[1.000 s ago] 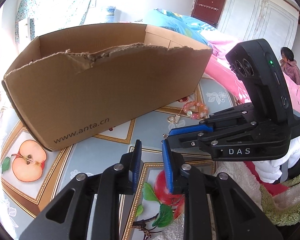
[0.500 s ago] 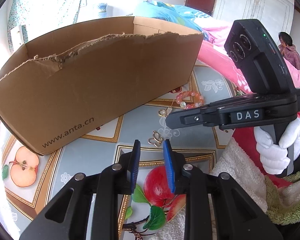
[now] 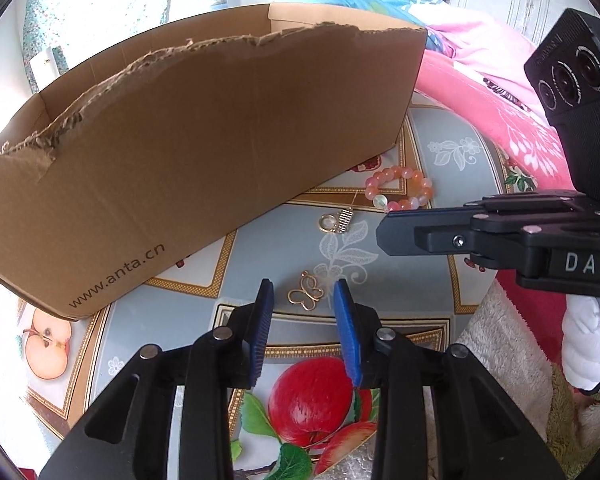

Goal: Organize jewelry

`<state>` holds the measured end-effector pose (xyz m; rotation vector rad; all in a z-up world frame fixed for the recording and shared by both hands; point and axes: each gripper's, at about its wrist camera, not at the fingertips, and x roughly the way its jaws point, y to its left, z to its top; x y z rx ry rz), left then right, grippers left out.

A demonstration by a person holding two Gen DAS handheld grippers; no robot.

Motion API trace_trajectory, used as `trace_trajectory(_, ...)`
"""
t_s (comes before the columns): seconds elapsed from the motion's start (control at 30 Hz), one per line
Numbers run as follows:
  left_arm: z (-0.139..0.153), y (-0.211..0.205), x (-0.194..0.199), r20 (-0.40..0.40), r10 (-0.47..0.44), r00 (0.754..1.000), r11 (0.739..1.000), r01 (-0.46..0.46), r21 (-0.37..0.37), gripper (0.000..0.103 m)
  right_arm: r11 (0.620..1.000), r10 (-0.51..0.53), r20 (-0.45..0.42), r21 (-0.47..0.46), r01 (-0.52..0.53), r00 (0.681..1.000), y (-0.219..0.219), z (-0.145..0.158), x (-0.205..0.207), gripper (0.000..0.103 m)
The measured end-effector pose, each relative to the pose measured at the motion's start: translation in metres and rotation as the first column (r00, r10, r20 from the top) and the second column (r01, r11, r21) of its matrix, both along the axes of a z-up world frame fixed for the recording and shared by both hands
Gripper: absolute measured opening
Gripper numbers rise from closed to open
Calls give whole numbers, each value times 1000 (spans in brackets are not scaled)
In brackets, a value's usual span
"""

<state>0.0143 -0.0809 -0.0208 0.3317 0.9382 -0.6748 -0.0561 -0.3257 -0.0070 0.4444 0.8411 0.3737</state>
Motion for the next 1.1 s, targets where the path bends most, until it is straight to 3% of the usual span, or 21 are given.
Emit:
trace_trajectory(0.33, 2, -8, 1, 21, 31, 999, 995, -32, 89, 15, 999, -9, 26, 45, 8, 1000, 0, -5, 0, 2)
trace_trajectory(0.83, 5, -4, 7, 7, 35, 999, 996, -35, 81, 13, 998, -19, 44, 54, 17, 999, -9, -3, -5, 2)
trace_trajectory(0.87, 5, -3, 7, 4, 33, 999, 996, -33, 80, 0, 998, -19, 44, 54, 16, 999, -8, -3, -5, 2)
trace_trajectory(1.1, 12, 2, 5, 13, 36, 999, 998, -36, 49, 0, 999, -21, 48, 48, 18, 999, -6, -2, -5, 2)
